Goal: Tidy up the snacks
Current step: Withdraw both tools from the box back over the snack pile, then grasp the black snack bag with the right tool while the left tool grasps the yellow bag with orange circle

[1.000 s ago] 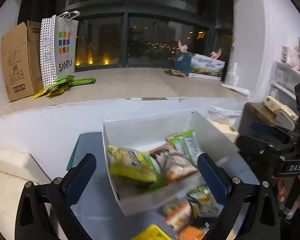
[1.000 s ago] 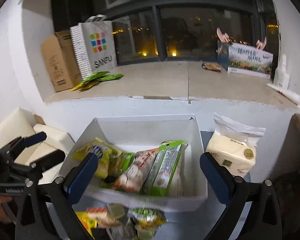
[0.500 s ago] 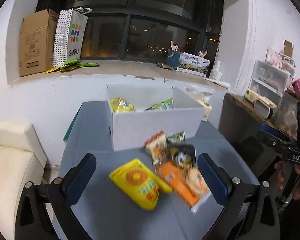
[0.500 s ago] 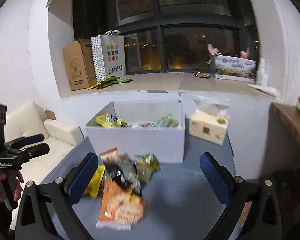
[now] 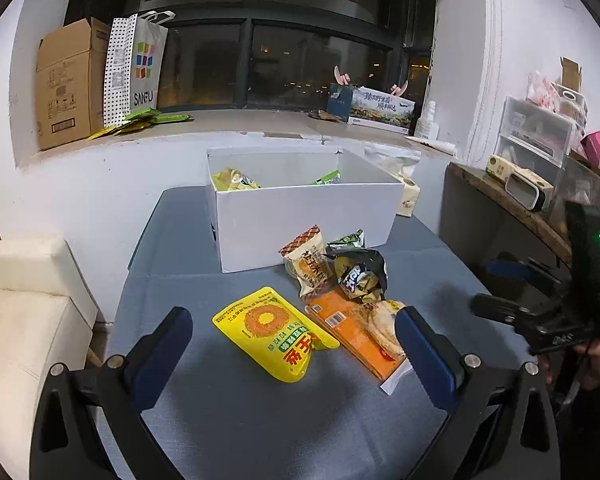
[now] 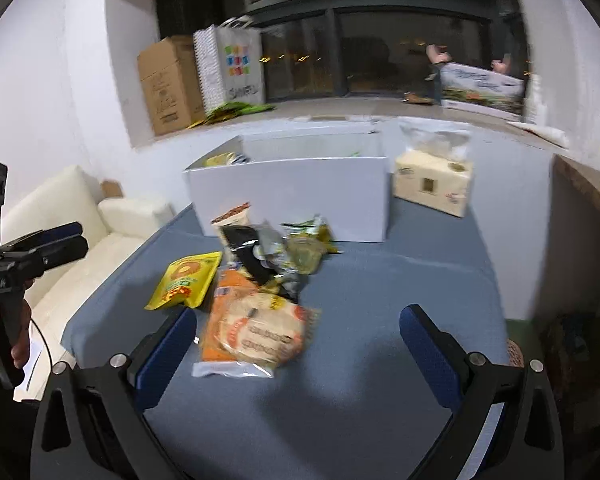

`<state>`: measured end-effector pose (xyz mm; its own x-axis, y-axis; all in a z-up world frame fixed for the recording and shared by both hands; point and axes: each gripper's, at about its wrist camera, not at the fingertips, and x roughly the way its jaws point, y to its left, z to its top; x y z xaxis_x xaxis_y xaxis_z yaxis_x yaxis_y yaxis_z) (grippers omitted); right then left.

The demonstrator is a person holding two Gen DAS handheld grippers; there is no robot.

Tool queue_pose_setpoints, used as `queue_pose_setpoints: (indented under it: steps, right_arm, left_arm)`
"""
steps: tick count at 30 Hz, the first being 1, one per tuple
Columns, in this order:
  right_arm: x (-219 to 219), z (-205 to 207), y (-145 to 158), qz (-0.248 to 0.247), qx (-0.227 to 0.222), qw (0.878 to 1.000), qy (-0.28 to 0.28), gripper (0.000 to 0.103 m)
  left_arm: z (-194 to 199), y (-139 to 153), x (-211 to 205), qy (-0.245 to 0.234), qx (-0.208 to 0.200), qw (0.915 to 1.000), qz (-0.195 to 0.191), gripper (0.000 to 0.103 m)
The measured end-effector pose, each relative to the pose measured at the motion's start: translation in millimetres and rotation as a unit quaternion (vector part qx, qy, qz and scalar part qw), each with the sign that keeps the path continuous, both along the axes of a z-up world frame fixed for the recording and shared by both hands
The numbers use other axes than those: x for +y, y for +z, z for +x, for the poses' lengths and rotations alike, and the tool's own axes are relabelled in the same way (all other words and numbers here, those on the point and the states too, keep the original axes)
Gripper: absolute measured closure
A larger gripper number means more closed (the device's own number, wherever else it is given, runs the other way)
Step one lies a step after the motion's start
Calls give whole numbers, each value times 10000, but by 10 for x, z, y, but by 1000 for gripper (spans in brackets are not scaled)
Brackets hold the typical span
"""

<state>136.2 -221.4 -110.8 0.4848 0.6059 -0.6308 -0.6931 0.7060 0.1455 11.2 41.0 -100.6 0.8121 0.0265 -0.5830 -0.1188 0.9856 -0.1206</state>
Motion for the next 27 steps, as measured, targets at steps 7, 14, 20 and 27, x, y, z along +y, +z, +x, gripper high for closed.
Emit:
queue_pose_setpoints:
  steps: [7,14,20,27]
  right_arm:
    - [582,379,-133,-229,311,9984,408,0]
    - [1153,588,-291,-773,32,9956,523,0]
    - [1425,590,-503,-1389,-196,9884,575,48]
    - [1099,568,-311,-944,-319,9941,418,66]
  left_arm:
    - [16,-58,68,77,90,9999,-80,0]
    - [41,-244,190,272,364,9982,-383,0]
    - [97,-403,294,435,598,9944,-761,0]
    - [406,-725,359,676,1128,9817,-1380,0]
